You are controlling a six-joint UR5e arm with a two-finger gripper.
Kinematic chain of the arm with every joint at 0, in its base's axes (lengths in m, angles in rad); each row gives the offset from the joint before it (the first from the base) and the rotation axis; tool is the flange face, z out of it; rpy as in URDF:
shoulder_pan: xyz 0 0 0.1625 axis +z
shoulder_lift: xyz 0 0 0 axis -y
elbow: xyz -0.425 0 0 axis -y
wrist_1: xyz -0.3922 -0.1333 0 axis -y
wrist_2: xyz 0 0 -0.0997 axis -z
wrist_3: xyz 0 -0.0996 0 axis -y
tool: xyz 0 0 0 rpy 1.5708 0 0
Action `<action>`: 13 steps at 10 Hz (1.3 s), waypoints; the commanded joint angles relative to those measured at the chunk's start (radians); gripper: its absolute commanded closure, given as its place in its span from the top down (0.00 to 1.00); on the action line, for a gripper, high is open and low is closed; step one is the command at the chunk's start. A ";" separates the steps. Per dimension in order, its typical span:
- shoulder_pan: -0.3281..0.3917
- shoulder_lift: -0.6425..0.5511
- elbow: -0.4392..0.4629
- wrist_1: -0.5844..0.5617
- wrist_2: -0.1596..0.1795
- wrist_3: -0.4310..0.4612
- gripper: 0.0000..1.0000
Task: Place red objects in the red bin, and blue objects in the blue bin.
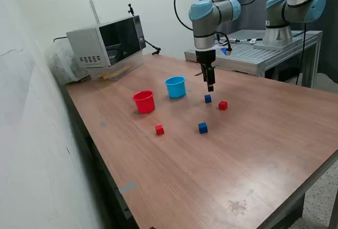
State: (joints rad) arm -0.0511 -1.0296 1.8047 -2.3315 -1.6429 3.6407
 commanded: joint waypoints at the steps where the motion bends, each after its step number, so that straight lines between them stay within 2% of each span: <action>1: 0.000 0.040 -0.004 -0.026 0.000 0.013 1.00; 7: -0.001 0.063 -0.008 -0.028 0.003 0.013 1.00; 8: -0.001 0.068 -0.008 -0.028 0.003 0.013 0.00; 13: 0.002 0.074 -0.018 -0.029 0.008 -0.010 0.00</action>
State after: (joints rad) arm -0.0516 -0.9552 1.7910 -2.3597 -1.6355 3.6462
